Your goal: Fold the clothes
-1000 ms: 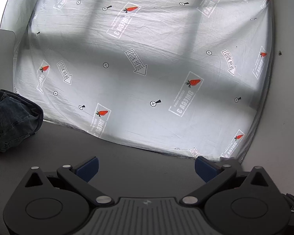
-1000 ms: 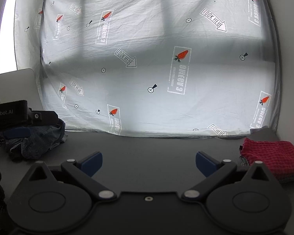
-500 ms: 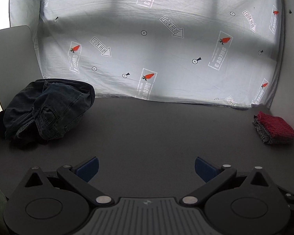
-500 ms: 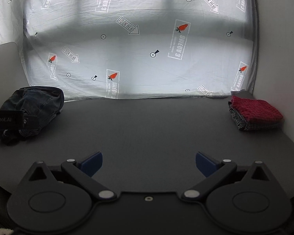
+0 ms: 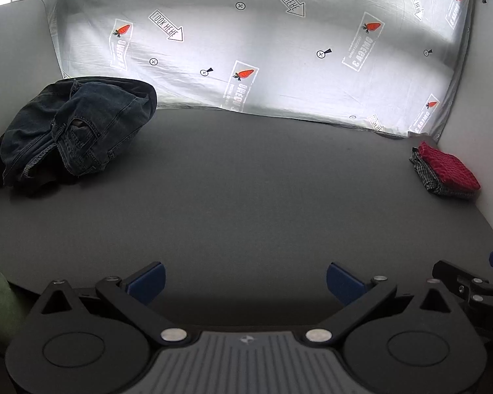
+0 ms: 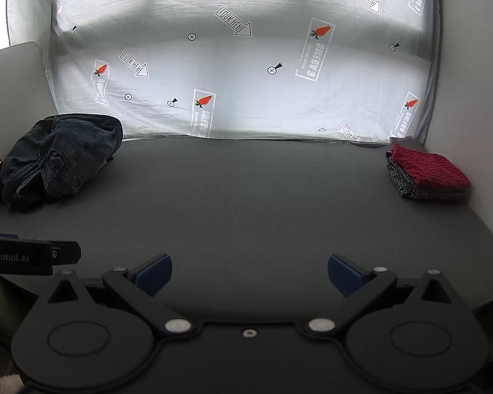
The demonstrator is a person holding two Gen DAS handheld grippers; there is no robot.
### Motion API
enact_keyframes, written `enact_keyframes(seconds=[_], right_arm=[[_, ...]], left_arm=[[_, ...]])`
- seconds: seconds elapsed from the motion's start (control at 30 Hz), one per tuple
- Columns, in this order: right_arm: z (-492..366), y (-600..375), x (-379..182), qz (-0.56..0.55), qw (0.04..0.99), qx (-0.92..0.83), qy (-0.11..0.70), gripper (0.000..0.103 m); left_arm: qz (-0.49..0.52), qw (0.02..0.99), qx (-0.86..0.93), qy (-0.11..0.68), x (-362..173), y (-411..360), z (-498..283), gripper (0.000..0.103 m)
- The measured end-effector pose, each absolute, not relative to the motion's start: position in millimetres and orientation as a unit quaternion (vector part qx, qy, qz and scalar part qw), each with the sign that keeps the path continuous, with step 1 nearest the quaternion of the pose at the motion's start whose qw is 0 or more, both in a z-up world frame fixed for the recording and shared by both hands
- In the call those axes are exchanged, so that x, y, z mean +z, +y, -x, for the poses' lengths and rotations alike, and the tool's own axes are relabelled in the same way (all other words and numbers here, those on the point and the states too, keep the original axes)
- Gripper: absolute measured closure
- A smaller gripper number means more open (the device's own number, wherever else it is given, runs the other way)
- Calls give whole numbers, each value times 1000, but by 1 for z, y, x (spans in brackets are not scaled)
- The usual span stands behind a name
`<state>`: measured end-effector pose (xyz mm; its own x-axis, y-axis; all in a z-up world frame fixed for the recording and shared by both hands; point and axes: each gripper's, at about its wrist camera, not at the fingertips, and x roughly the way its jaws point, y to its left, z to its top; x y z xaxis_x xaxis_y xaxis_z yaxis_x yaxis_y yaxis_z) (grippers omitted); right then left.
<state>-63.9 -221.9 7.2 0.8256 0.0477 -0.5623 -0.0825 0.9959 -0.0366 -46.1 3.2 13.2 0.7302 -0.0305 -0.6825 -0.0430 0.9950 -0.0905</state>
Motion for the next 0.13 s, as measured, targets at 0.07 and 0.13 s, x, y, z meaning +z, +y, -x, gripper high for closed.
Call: enact_keyframes(seconds=[0.07, 0.13], right_arm=[[63, -222, 9, 31, 955, 34, 293, 1], [64, -222, 10, 34, 956, 34, 289, 1]], left_arm=[[48, 932, 4, 358, 17, 3, 46, 0], [48, 934, 0, 354, 19, 2, 45, 0]])
